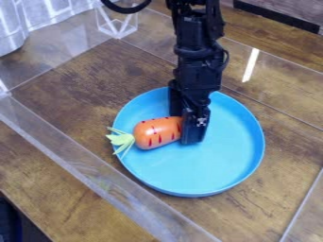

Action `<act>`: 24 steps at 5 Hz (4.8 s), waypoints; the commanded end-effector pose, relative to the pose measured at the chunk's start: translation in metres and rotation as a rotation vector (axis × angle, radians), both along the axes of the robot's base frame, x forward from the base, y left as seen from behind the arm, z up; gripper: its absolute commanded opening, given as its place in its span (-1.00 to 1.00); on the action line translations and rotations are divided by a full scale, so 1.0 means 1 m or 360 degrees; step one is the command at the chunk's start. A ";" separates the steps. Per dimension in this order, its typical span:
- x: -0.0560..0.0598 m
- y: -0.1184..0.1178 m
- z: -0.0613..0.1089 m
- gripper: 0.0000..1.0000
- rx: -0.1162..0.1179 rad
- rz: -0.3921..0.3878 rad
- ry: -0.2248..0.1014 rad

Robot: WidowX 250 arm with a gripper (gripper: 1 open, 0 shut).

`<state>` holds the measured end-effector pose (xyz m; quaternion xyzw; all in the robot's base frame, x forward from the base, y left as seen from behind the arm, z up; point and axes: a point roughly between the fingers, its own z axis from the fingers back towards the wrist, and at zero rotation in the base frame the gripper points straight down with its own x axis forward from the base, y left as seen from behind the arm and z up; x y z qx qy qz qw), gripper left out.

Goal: Remove the carrot from inside the blue tray and put it on the table

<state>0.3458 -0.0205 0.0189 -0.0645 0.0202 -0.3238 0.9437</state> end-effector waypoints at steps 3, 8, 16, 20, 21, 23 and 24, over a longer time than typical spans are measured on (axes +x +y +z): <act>-0.009 0.010 -0.026 1.00 0.0032 -0.0030 0.0200; -0.005 0.033 -0.027 1.00 0.0065 0.0005 0.0308; -0.002 0.078 -0.030 1.00 0.0091 0.0130 0.0492; -0.012 0.104 -0.028 1.00 0.0125 0.0218 0.0568; -0.014 0.107 -0.028 1.00 0.0138 0.0234 0.0589; -0.016 0.112 -0.027 1.00 0.0160 0.0267 0.0629; -0.017 0.115 -0.026 1.00 0.0169 0.0286 0.0648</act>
